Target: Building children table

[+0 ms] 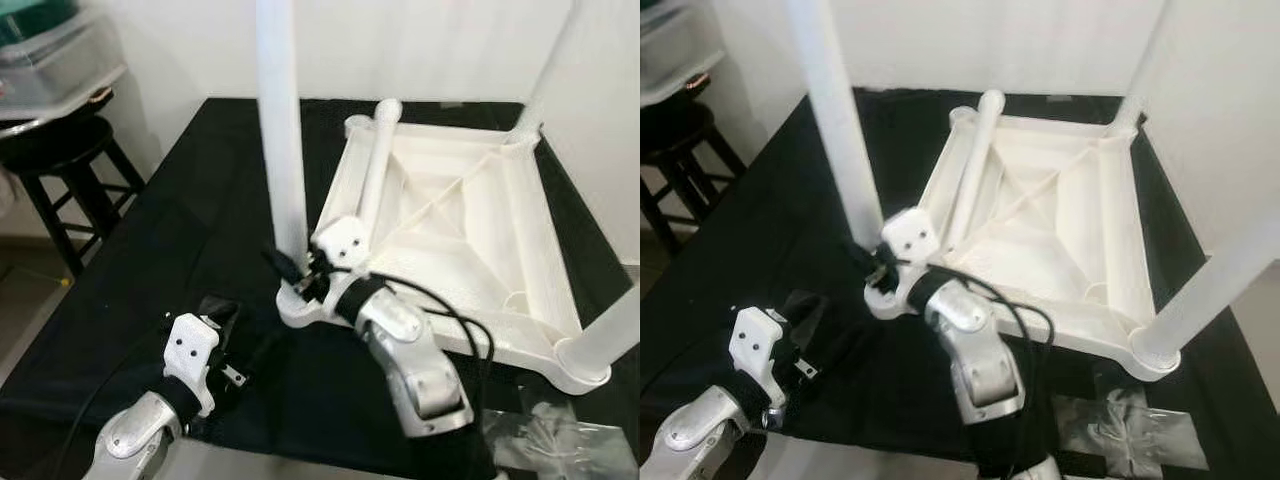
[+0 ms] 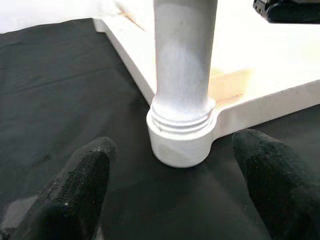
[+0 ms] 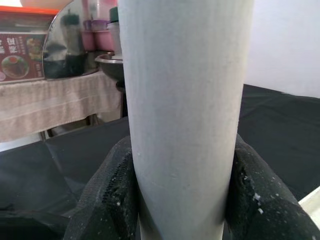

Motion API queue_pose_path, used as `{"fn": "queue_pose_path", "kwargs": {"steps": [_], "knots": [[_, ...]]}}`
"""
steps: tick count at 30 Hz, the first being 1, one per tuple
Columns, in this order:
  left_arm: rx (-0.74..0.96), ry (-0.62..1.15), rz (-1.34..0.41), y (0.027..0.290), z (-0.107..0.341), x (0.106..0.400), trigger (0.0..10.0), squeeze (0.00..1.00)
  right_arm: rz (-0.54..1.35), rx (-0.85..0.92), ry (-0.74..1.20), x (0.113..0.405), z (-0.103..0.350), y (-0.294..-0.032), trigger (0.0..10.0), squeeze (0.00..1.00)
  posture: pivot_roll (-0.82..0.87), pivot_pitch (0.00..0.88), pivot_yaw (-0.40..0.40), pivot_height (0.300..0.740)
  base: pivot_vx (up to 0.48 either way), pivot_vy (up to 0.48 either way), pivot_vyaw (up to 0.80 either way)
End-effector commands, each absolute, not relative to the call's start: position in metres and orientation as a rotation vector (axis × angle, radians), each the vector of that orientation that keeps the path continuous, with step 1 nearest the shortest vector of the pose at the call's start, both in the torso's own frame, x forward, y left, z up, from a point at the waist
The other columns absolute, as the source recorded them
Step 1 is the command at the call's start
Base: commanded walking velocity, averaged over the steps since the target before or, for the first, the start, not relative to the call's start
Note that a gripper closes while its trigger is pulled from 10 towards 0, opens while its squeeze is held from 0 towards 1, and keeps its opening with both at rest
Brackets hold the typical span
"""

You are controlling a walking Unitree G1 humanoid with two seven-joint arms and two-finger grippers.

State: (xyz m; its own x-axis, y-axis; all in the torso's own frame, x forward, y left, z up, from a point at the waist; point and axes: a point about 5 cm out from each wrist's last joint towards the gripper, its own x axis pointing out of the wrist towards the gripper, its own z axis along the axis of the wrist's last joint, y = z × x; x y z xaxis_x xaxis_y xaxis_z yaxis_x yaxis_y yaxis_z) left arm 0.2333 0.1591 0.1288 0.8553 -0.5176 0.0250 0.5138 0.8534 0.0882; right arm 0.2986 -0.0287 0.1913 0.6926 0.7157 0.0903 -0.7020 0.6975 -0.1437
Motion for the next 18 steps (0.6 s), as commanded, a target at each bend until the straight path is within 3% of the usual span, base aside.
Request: {"fn": "queue_pose_path", "kwargs": {"steps": [1,4,5,11,12,13,14,18], "knots": [[0.078,-0.026,-0.539,0.162,0.124,0.233,8.4,0.0,0.779,-0.131,0.085,0.299,0.148,-0.031,3.5,0.0,-0.02,0.195,0.03,0.74,0.0,0.0,0.0],[0.079,-0.026,-0.537,0.162,0.124,0.233,8.4,0.0,0.762,-0.138,0.1,0.3,0.147,-0.032,3.5,0.0,-0.02,0.195,0.03,0.74,0.0,0.0,0.0],[0.079,-0.028,-0.533,0.163,0.124,0.233,8.5,0.0,0.732,-0.146,0.119,0.303,0.148,-0.035,10.0,0.0,-0.02,0.195,0.03,0.74,0.0,0.0,0.0],[0.078,-0.028,-0.533,0.163,0.124,0.233,8.6,0.0,0.719,-0.165,0.055,0.315,0.171,-0.046,10.0,0.0,-0.02,0.193,0.033,0.74,0.0,0.0,0.0],[0.078,-0.028,-0.534,0.162,0.124,0.234,8.6,0.0,0.782,-0.142,0.023,0.327,0.187,-0.056,10.0,0.78,-0.02,0.188,0.032,0.74,0.0,0.0,0.0],[0.078,-0.028,-0.534,0.162,0.124,0.234,8.6,0.0,0.782,-0.142,0.023,0.327,0.187,-0.056,10.0,0.78,-0.02,0.188,0.032,0.74,0.0,0.0,0.0],[0.079,-0.029,-0.535,0.161,0.124,0.235,8.6,0.0,0.867,-0.135,-0.003,0.34,0.203,-0.066,10.0,1.0,-0.01,0.183,0.027,0.74,0.0,0.0,0.0],[0.078,-0.03,-0.534,0.159,0.123,0.235,8.6,0.0,0.878,-0.216,-0.03,0.371,0.234,-0.085,10.0,1.0,0.0,0.18,0.019,0.74,0.0,0.0,0.0]]}}
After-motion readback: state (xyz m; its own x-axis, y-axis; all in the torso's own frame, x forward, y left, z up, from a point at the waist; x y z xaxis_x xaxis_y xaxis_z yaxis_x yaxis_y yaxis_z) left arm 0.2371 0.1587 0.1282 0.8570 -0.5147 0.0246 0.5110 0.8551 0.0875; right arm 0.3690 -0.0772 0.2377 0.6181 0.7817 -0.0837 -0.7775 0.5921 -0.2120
